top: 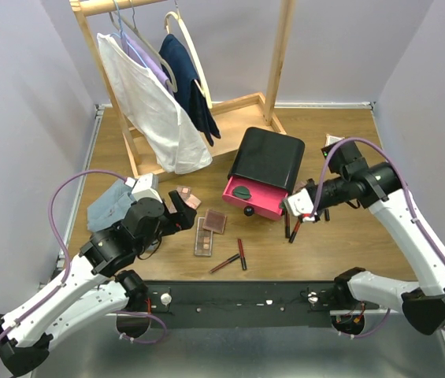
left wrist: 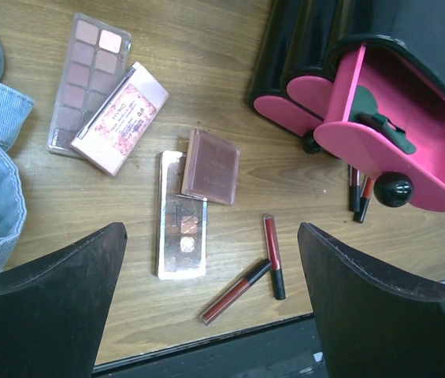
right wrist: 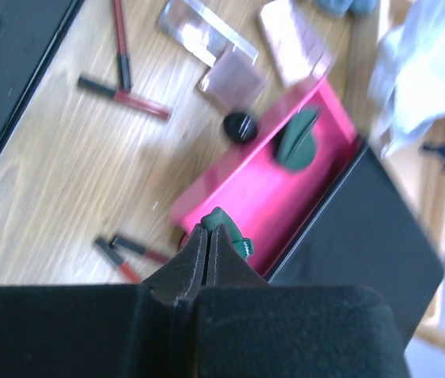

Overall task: Organize the makeup
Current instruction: Place the makeup tool in the drawer.

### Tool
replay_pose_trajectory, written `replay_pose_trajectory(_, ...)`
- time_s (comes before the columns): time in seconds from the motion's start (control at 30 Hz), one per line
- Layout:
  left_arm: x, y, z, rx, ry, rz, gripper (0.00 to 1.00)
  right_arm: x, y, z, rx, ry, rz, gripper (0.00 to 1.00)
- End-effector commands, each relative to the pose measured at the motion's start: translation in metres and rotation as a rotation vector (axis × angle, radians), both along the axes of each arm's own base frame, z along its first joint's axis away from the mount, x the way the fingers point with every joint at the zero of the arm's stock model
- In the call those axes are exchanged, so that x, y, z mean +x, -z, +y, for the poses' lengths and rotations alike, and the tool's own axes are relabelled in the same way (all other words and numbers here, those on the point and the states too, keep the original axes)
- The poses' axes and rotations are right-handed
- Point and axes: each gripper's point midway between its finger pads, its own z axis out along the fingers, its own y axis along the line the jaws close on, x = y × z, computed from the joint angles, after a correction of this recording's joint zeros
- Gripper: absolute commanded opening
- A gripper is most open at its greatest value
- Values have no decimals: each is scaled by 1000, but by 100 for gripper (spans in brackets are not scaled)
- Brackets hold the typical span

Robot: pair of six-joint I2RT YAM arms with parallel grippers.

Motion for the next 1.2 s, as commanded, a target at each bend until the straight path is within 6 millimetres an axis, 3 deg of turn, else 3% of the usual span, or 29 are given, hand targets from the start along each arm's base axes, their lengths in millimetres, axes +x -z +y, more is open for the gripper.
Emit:
replay_pose_trajectory(0.0,-1,5,0,-16,-11,15,99,6,-32,43,82,-21,3,0)
replay_pose_trajectory(0.3,-2,9,-1,-16,-5,23,99,12,-34,104,94,-39,51,0)
replay_pose_trajectory(0.47,-2,9,-5,-47,-2,22,99,31,-21,127,87,19,91,0)
replay_pose_trajectory(0.67,-3,13,-5,-57,-5,30,99,56,-2,135,44,127,132,0)
replay_pose_trajectory(1.17,-4,19,-3,-56,-12,35,99,64,47,124,-84,239,217,0)
